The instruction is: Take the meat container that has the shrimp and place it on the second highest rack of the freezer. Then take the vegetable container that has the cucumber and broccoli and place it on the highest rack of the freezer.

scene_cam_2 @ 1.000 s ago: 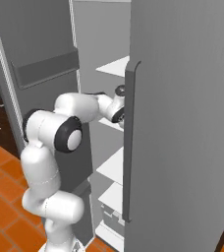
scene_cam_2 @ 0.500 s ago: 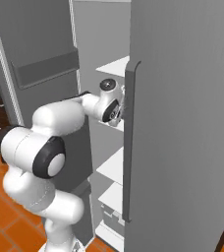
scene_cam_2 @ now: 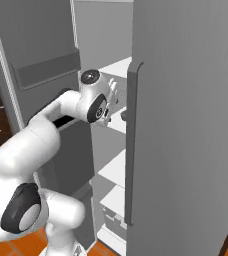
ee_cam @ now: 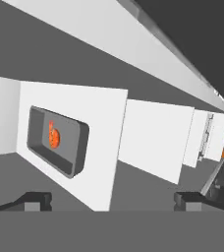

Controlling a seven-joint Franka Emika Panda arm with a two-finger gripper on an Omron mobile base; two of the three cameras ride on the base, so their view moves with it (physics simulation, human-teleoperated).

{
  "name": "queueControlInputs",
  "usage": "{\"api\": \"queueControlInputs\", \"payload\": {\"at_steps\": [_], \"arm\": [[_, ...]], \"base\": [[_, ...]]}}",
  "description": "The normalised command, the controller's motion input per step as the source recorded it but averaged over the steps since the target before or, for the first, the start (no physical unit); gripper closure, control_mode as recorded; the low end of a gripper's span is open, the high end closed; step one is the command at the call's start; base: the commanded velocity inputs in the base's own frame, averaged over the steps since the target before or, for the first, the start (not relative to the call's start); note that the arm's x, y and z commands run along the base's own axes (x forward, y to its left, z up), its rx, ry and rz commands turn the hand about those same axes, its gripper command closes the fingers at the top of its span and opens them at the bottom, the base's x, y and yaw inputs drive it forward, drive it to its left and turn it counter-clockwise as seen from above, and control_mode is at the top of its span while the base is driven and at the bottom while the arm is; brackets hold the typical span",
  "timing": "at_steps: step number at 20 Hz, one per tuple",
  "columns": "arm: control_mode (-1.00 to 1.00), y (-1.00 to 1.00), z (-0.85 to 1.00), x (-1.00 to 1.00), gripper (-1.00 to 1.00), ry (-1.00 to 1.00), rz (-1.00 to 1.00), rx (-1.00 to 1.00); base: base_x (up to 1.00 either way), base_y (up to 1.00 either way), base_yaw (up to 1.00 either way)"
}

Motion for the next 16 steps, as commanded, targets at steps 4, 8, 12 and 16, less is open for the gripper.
{"api": "queueControlInputs", "payload": {"at_steps": [4, 8, 12, 16], "arm": [[-1.0, 0.26, 0.33, -1.0, -1.0, 0.03, 0.09, -0.04], [-1.0, 0.17, 0.17, -1.0, -1.0, -0.01, 0.13, -0.05], [-1.0, 0.08, 0.13, -1.0, -1.0, -0.1, 0.08, -0.01], [-1.0, 0.08, 0.03, -1.0, -1.0, -0.17, 0.03, 0.0]], "base": [[0.0, 0.0, 0.0], [0.0, 0.0, 0.0], [0.0, 0.0, 0.0], [0.0, 0.0, 0.0]]}}
